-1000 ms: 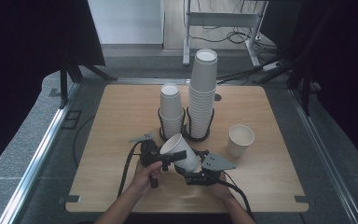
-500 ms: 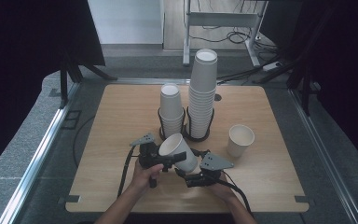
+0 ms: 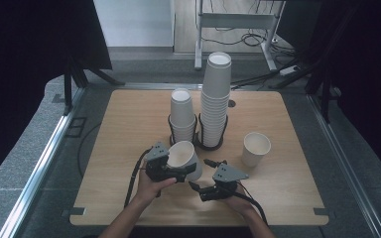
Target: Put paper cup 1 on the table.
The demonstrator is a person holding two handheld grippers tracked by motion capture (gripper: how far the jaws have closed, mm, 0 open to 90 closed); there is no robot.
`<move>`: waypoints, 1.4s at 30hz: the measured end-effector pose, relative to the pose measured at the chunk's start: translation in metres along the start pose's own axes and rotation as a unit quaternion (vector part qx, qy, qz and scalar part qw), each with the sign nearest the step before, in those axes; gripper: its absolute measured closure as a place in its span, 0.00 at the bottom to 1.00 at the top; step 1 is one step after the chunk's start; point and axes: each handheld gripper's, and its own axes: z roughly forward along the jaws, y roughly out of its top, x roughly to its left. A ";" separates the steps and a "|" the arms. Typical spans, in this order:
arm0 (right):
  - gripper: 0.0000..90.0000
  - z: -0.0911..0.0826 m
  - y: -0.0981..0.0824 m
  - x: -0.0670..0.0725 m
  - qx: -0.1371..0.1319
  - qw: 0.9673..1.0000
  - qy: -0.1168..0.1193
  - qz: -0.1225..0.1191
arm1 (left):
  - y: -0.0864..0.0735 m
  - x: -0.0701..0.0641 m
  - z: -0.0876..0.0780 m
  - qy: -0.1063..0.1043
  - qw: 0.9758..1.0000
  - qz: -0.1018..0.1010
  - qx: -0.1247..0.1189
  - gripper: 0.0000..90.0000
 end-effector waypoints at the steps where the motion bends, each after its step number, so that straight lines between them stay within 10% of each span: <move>1: 0.10 0.000 0.000 0.001 0.002 1.000 -0.002 -0.004 | 0.000 -0.003 0.000 0.010 1.000 0.008 0.007 0.14; 8: 0.11 0.001 0.003 0.005 0.006 1.000 -0.008 -0.015 | 0.000 -0.018 0.008 0.052 0.995 0.068 0.052 0.14; 14: 0.12 0.008 0.004 0.010 0.022 0.999 -0.012 -0.024 | -0.002 -0.033 0.015 0.078 0.984 0.131 0.087 0.13; 26: 0.19 0.013 0.003 0.014 0.025 0.999 0.002 -0.025 | -0.005 -0.037 0.019 0.063 0.981 0.149 0.109 0.13; 42: 0.21 0.007 -0.002 0.007 0.018 1.000 -0.015 -0.008 | 0.003 -0.038 0.001 0.020 0.992 0.104 0.068 0.00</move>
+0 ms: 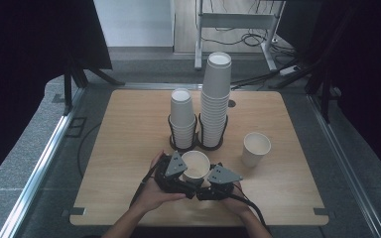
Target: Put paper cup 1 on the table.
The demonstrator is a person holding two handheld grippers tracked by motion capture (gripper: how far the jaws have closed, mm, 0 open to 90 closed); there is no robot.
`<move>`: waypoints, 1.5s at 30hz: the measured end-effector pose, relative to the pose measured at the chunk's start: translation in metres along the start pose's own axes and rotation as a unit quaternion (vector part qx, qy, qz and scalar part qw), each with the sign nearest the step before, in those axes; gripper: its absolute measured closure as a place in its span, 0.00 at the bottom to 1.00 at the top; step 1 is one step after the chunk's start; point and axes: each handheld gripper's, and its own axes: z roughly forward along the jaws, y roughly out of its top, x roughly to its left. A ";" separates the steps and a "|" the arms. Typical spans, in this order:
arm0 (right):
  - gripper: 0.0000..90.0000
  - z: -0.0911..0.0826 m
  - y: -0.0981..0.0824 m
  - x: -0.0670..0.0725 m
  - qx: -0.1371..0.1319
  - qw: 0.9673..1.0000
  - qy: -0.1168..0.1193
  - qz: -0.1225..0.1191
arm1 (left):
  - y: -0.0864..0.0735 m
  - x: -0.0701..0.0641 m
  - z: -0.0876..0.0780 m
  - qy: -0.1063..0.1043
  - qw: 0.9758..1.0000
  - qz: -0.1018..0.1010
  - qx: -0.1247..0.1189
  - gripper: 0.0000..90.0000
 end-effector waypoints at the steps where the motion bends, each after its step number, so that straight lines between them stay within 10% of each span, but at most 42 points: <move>1: 0.21 -0.001 0.000 -0.001 -0.002 1.000 -0.002 0.000 | 0.001 0.000 -0.003 0.003 1.000 0.000 -0.001 0.00; 13: 0.21 -0.017 -0.004 -0.007 -0.003 0.999 -0.043 0.005 | 0.001 0.009 -0.038 -0.017 0.999 -0.033 -0.039 0.00; 27: 0.21 -0.030 -0.018 -0.036 0.025 0.991 -0.128 0.034 | -0.032 0.030 -0.010 0.007 0.997 -0.065 0.038 0.01; 45: 0.21 -0.023 -0.027 -0.054 0.064 0.979 -0.187 0.045 | -0.037 0.025 -0.001 0.016 0.997 -0.052 0.061 0.03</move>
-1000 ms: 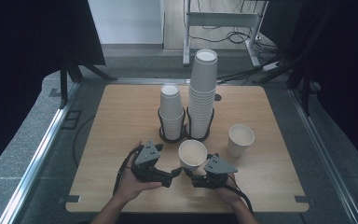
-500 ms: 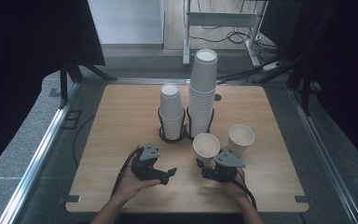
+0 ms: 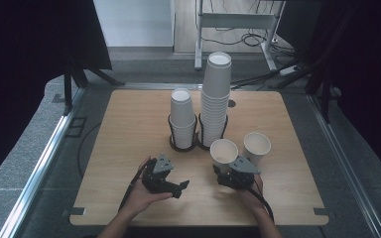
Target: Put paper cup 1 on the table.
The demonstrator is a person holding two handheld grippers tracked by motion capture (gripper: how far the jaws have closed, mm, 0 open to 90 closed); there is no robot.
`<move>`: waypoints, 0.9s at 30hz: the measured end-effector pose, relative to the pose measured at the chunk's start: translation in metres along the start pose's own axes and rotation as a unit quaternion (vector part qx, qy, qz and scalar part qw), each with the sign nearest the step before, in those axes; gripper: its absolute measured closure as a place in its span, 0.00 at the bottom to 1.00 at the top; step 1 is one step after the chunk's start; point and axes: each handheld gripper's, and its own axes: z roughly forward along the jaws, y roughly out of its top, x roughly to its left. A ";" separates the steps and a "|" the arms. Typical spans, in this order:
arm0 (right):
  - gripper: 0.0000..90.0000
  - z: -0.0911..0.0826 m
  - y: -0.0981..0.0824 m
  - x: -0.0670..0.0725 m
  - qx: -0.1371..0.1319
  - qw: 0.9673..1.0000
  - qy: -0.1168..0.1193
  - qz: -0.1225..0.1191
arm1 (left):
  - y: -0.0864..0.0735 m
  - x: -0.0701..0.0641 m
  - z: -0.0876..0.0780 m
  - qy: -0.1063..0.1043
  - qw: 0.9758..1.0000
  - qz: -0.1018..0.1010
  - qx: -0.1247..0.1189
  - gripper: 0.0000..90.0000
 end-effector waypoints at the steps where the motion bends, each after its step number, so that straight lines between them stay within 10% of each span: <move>1: 0.21 0.001 0.000 0.000 0.001 1.000 -0.001 0.000 | 0.000 0.000 0.000 0.000 1.000 0.000 0.001 0.03; 27: 0.14 0.006 0.001 -0.001 0.046 0.998 -0.005 0.030 | -0.001 -0.012 0.005 0.000 1.000 0.025 0.008 0.04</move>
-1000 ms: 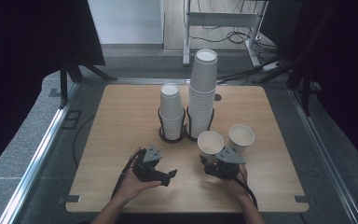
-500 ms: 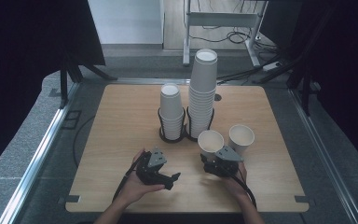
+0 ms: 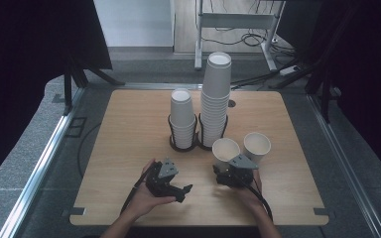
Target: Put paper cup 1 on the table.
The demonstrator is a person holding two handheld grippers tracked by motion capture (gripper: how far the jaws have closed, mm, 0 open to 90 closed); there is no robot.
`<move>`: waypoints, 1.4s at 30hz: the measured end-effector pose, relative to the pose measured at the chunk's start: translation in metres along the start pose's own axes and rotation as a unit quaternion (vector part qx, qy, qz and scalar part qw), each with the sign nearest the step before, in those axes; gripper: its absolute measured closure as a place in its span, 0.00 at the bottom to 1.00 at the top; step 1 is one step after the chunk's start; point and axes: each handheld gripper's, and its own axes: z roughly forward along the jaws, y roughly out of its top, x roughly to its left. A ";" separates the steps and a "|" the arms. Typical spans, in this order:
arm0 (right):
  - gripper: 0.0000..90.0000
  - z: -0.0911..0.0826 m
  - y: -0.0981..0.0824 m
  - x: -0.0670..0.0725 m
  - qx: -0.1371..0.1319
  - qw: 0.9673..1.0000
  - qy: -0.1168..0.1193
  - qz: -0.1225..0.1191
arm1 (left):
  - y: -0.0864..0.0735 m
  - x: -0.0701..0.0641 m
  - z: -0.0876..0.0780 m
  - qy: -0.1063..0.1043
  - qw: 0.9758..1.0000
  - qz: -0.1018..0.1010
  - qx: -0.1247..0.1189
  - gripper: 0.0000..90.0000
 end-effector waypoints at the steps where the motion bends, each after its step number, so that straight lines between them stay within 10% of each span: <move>1: 0.14 0.000 0.000 0.000 0.002 1.000 0.002 0.001 | 0.000 0.000 0.000 0.000 1.000 0.000 0.000 0.04; 30: 0.11 -0.039 -0.018 0.003 0.022 0.999 0.007 0.043 | -0.003 0.010 -0.006 0.007 1.000 -0.018 -0.007 0.04; 42: 0.23 -0.068 -0.025 0.001 -0.050 0.996 0.066 0.010 | -0.015 0.020 -0.012 0.021 0.999 -0.031 -0.008 0.05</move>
